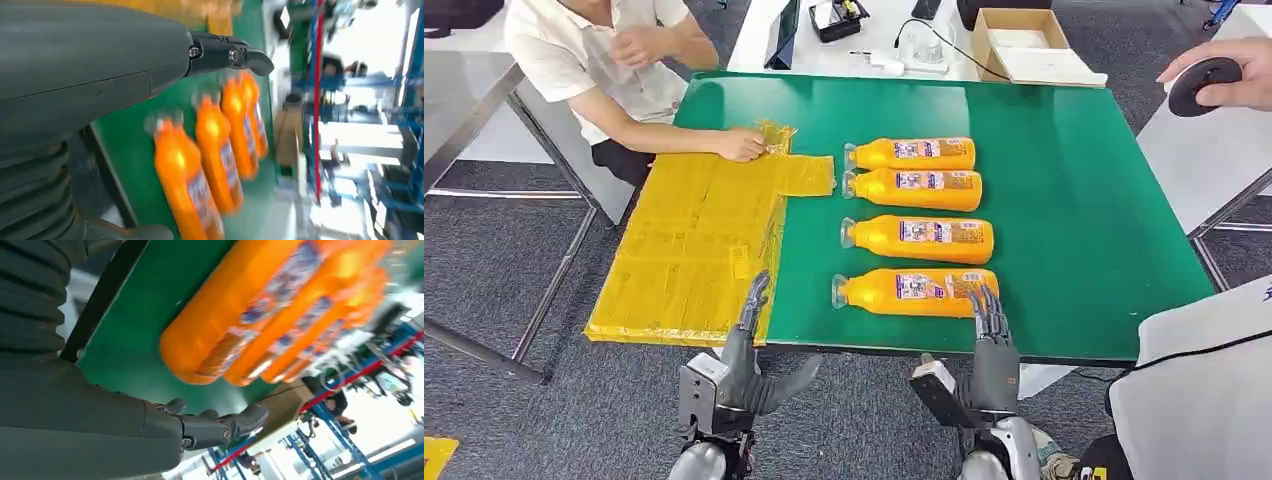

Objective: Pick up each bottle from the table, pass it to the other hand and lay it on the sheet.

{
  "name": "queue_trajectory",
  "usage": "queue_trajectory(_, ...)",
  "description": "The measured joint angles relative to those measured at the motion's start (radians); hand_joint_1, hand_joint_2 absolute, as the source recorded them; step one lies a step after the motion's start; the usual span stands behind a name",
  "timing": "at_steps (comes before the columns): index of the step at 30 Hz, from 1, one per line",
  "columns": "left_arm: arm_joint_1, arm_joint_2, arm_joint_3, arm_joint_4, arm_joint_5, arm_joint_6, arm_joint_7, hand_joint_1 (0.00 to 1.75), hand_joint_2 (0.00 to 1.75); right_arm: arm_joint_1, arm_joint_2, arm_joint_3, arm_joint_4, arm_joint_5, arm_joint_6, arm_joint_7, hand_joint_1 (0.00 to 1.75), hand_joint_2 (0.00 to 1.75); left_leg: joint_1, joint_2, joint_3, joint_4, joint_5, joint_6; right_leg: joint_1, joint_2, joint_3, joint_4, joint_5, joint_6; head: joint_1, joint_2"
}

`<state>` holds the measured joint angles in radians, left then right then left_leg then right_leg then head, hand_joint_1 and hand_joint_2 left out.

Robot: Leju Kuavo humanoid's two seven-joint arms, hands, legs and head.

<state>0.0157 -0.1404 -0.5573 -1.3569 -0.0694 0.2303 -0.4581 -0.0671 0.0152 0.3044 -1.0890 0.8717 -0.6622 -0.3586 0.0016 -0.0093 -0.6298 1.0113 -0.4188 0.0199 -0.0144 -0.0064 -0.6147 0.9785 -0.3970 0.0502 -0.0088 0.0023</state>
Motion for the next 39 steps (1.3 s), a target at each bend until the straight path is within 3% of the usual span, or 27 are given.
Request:
queue_trajectory(10,-0.048,-0.019,-0.032,0.017,-0.023,-0.018,0.0,0.0,1.75,-0.204,-0.012,-0.024,0.242,0.069,0.039,0.027,0.0,1.75,0.0,0.001,0.0,0.0,0.0,0.0,0.0,0.001,0.0,0.0,0.0,0.0,0.0,0.0)
queue_trajectory(23,-0.072,-0.031,-0.058,0.045,-0.012,-0.028,0.002,0.0,1.75,-0.313,0.026,0.031,0.365,0.109,0.119,0.069,0.0,1.75,0.0,0.001,0.0,0.0,0.0,0.0,0.0,0.001,0.0,0.0,0.0,0.0,0.0,0.0)
queue_trajectory(39,-0.06,-0.035,-0.055,0.046,-0.005,-0.041,0.035,0.0,1.75,-0.393,0.027,0.154,0.442,0.318,0.244,0.358,0.0,1.75,0.0,0.001,0.0,0.0,0.0,0.0,0.0,0.001,0.0,0.0,0.0,0.0,0.0,0.0)
